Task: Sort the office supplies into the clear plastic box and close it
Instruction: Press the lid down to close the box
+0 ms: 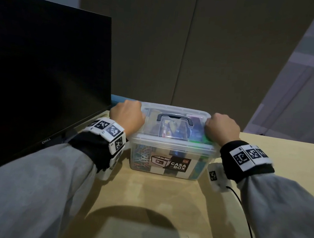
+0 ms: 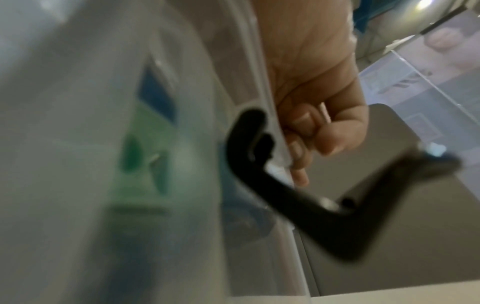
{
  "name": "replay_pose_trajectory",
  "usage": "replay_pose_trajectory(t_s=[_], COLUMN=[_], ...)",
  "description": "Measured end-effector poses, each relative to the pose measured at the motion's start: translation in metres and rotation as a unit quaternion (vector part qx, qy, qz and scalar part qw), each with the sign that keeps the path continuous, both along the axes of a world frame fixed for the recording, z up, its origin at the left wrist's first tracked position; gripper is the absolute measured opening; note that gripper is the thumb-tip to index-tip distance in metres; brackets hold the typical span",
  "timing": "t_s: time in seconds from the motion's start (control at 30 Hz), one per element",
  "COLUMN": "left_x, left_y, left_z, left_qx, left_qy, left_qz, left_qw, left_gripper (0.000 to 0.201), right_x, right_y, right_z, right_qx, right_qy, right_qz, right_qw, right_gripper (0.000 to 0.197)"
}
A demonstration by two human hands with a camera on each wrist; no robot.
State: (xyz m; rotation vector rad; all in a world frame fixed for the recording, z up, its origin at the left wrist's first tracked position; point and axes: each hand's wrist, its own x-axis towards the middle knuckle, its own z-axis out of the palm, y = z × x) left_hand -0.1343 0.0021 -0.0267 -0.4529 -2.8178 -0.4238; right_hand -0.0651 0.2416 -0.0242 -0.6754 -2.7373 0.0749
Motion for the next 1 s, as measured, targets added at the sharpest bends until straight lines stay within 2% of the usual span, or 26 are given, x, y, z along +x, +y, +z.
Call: replay_pose_trajectory(t_s=[0.1, 0.2, 0.3, 0.5, 0.73, 0.8, 0.9, 1.0], left_x=[-0.003, -0.011, -0.011, -0.008, -0.005, -0.005, -0.008, -0.011], left_y=[-0.003, -0.001, 0.000, 0.004, 0.006, 0.005, 0.005, 0.007], left_z=[-0.003, -0.007, -0.004, 0.009, 0.008, 0.009, 0.013, 0.021], left_qx=[0.060, 0.110, 0.119, 0.069, 0.043, 0.048, 0.071, 0.108], left_qy=[-0.063, -0.165, -0.205, -0.173, -0.142, -0.125, -0.083, -0.082], left_qz=[-0.002, 0.006, 0.018, 0.021, 0.036, 0.035, 0.038, 0.042], left_qw=[0.996, 0.980, 0.971, 0.982, 0.988, 0.990, 0.993, 0.990], left_gripper=[0.014, 0.036, 0.049, 0.052, 0.044, 0.040, 0.022, 0.028], right_x=[-0.002, -0.004, -0.005, -0.007, -0.007, -0.007, -0.006, -0.004], right_y=[0.005, 0.011, 0.013, 0.018, 0.014, 0.015, 0.020, 0.026], right_z=[-0.003, -0.006, -0.006, -0.011, -0.013, -0.014, -0.009, -0.001], right_qx=[-0.062, -0.114, -0.143, -0.179, -0.142, -0.145, -0.184, -0.229], right_qy=[0.009, 0.010, 0.013, 0.022, 0.025, 0.031, 0.036, 0.028], right_qz=[-0.014, -0.019, -0.018, -0.003, -0.022, -0.023, -0.015, 0.011], right_qw=[0.998, 0.993, 0.990, 0.984, 0.989, 0.989, 0.982, 0.973], right_gripper=[0.024, 0.031, 0.032, 0.035, 0.037, 0.037, 0.037, 0.036])
